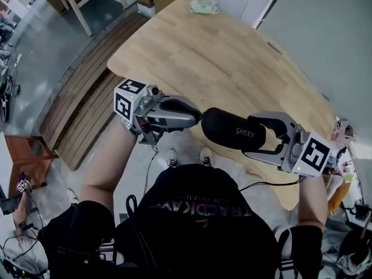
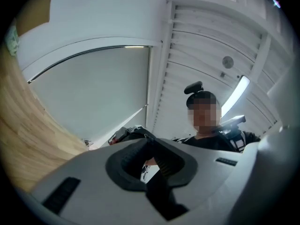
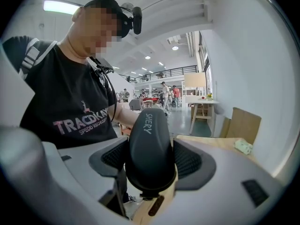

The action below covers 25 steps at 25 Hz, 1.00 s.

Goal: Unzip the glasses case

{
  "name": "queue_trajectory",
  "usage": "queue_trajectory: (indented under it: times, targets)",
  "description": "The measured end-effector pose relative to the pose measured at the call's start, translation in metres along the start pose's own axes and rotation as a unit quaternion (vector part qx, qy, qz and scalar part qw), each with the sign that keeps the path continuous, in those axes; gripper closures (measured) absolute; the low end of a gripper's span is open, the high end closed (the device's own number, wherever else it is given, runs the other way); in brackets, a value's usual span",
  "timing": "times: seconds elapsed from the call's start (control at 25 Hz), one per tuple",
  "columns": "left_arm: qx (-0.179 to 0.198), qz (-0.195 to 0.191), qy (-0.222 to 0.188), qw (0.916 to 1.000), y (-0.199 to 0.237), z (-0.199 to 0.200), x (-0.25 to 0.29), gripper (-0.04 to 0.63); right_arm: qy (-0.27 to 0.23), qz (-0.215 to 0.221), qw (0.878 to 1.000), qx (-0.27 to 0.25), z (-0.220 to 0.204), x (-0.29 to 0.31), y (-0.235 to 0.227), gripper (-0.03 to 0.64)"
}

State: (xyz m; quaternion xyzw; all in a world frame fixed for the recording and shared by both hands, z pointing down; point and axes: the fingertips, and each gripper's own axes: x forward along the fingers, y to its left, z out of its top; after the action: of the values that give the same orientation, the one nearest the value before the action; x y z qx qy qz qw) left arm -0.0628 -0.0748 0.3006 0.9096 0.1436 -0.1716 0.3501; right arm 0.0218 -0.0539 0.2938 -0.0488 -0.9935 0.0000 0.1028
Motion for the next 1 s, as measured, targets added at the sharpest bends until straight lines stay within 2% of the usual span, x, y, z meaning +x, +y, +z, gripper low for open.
queue_trajectory:
  times: [0.32, 0.76, 0.88, 0.92, 1.0]
  targets:
    - [-0.021, -0.002, -0.049, 0.9986, 0.000, -0.002, -0.005, 0.552, 0.007, -0.029, 0.999, -0.032, 0.004, 0.001, 0.001, 0.299]
    - [-0.020, 0.051, -0.050, 0.9973, 0.009, -0.013, -0.001, 0.545, 0.019, -0.054, 0.996, -0.063, 0.000, 0.003, 0.011, 0.299]
    - [-0.014, 0.076, -0.045, 0.9960, 0.013, -0.012, -0.004, 0.546, 0.023, -0.065, 0.995, -0.065, -0.002, 0.003, 0.008, 0.299]
    - [-0.007, 0.092, -0.041, 0.9948, 0.017, -0.011, -0.005, 0.571, 0.023, -0.070, 0.995, -0.067, -0.002, 0.003, 0.005, 0.299]
    - [0.021, 0.137, -0.023, 0.9901, 0.024, -0.011, -0.008, 0.578, 0.025, -0.079, 0.994, -0.072, -0.005, 0.004, 0.000, 0.299]
